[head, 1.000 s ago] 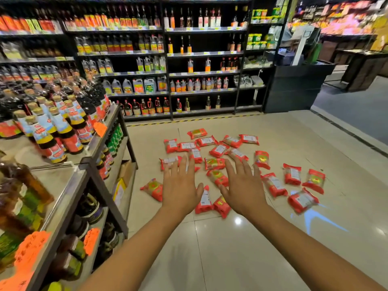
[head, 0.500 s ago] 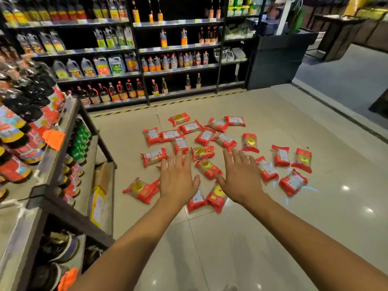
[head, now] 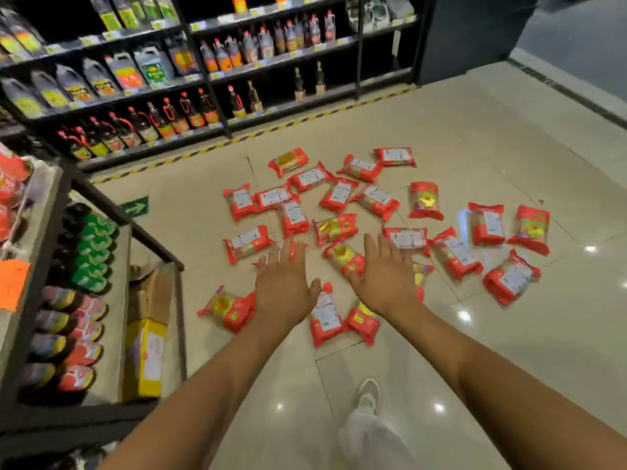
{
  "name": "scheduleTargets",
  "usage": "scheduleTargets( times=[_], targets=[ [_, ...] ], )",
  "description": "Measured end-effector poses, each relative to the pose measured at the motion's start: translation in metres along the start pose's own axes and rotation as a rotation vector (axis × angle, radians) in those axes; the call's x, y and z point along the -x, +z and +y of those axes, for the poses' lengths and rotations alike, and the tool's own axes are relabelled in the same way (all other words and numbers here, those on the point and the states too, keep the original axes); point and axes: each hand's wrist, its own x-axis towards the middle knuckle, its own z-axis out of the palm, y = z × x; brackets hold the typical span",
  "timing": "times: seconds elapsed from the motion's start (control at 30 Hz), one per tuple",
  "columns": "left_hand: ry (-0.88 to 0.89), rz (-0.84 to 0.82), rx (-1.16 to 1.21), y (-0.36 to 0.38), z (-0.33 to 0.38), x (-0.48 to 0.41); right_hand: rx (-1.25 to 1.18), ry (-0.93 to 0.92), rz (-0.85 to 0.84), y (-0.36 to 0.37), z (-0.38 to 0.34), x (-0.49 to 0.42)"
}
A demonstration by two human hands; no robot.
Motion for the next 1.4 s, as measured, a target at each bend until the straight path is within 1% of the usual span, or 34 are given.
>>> scheduleTargets(
  times=[0.13, 0.27, 0.43, 0.6, 0.7, 0.87, 0.97, 1.07, 1.13, 1.2, 1.27, 1.33, 1.4],
  targets=[
    [-0.027, -0.074, -0.001, 0.034, 0.007, -0.067, -0.015, 0.020, -0.096, 0.029, 0.018, -0.070],
    [-0.059, -0.202, -0.010, 0.086, 0.005, -0.110, -0.025, 0.106, -0.199, 0.069, 0.040, -0.120],
    [-0.070, -0.334, -0.008, 0.168, -0.005, -0.157, -0.072, 0.252, -0.364, 0.151, 0.060, -0.162],
    [-0.076, -0.478, 0.009, 0.296, -0.015, -0.197, -0.139, 0.418, -0.492, 0.268, 0.081, -0.189],
    [-0.133, -0.569, 0.069, 0.379, -0.018, -0.214, -0.198, 0.514, -0.530, 0.343, 0.094, -0.207],
    [-0.196, -0.675, 0.086, 0.515, -0.019, -0.240, -0.269, 0.583, -0.585, 0.466, 0.124, -0.241],
    [-0.329, -0.729, 0.189, 0.587, -0.019, -0.258, -0.349, 0.636, -0.586, 0.532, 0.147, -0.263],
    [-0.447, -0.721, 0.294, 0.652, -0.026, -0.280, -0.444, 0.684, -0.571, 0.591, 0.168, -0.286],
    [-0.506, -0.699, 0.360, 0.691, -0.035, -0.295, -0.591, 0.737, -0.562, 0.629, 0.182, -0.303],
    [-0.574, -0.707, 0.431, 0.736, -0.047, -0.305, -0.738, 0.825, -0.505, 0.664, 0.197, -0.323],
    [-0.687, -0.705, 0.571, 0.772, -0.056, -0.309, -0.776, 0.880, -0.460, 0.695, 0.212, -0.341],
    [-0.806, -0.668, 0.749, 0.799, -0.058, -0.309, -0.787, 0.934, -0.437, 0.722, 0.222, -0.353],
    [-0.885, -0.622, 0.837, 0.817, -0.059, -0.309, -0.845, 0.982, -0.422, 0.742, 0.230, -0.361]
  ],
)
